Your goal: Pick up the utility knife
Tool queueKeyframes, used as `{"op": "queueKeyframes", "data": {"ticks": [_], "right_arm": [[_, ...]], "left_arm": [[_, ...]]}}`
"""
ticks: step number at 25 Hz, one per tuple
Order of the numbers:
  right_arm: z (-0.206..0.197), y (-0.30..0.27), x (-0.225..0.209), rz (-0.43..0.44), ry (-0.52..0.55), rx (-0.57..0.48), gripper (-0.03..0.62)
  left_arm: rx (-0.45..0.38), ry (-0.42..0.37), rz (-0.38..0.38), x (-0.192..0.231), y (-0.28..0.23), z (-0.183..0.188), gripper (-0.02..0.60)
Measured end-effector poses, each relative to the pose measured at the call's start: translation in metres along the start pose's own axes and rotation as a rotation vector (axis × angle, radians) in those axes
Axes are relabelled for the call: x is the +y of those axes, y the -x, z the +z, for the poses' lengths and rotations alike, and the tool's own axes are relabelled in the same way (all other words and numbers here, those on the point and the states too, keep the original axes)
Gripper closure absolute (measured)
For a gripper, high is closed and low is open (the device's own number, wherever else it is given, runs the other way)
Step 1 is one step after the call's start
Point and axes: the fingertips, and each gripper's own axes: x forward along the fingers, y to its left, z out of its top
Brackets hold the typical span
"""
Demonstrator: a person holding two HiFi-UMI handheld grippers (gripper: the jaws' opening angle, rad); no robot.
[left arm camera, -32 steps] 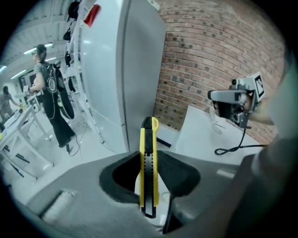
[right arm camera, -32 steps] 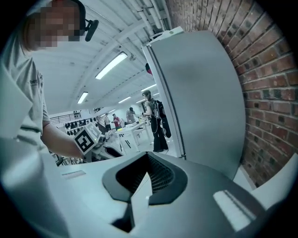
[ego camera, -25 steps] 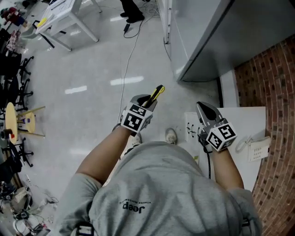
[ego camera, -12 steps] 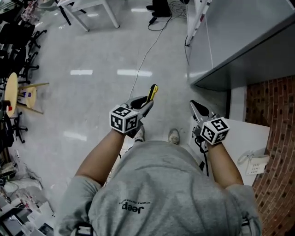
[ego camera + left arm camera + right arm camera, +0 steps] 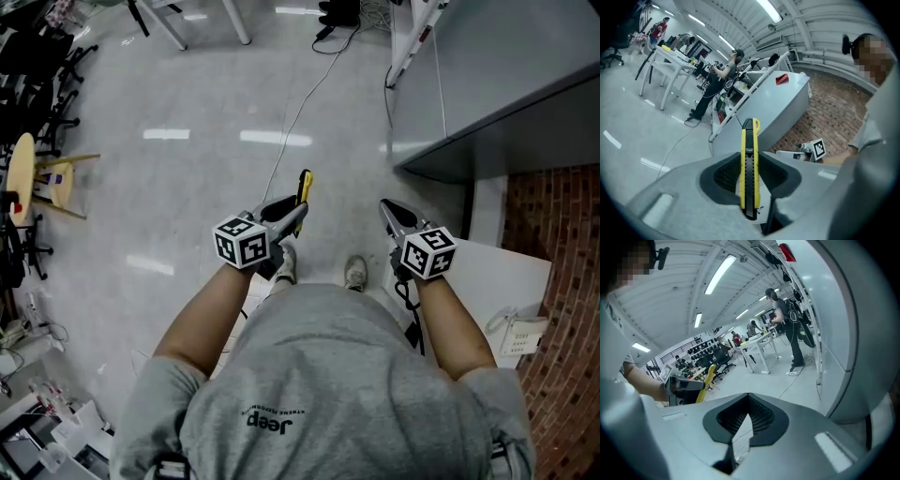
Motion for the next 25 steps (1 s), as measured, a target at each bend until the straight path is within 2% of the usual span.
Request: {"op": "queueKeyframes", "data": {"ticks": [4,7,13,25], "right_arm": [[-0.008,-0.008,-0.005,-0.006,-0.029,0.024,0.585],[-0.017,-0.011,-0.018,-0.026,-0.100,0.035,0.585],[-0.034,-0.010,-0.034,-0.053,-0.166,0.071,0.585],[-0.031,-0.001,-0.038,-0.059,-0.158,0.057,0.585]], "left_arm": [[-0.015,0.033,-0.008,0.006,0.001,-0.001,0.466],[-0.022,0.052,-0.005,0.010,-0.002,-0.001,0.466],[-0.015,0.053,-0.007,0.010,-0.010,-0.001,0.466],[-0.012,0.041,-0.019,0.003,-0.020,-0.002,0.466]]}}
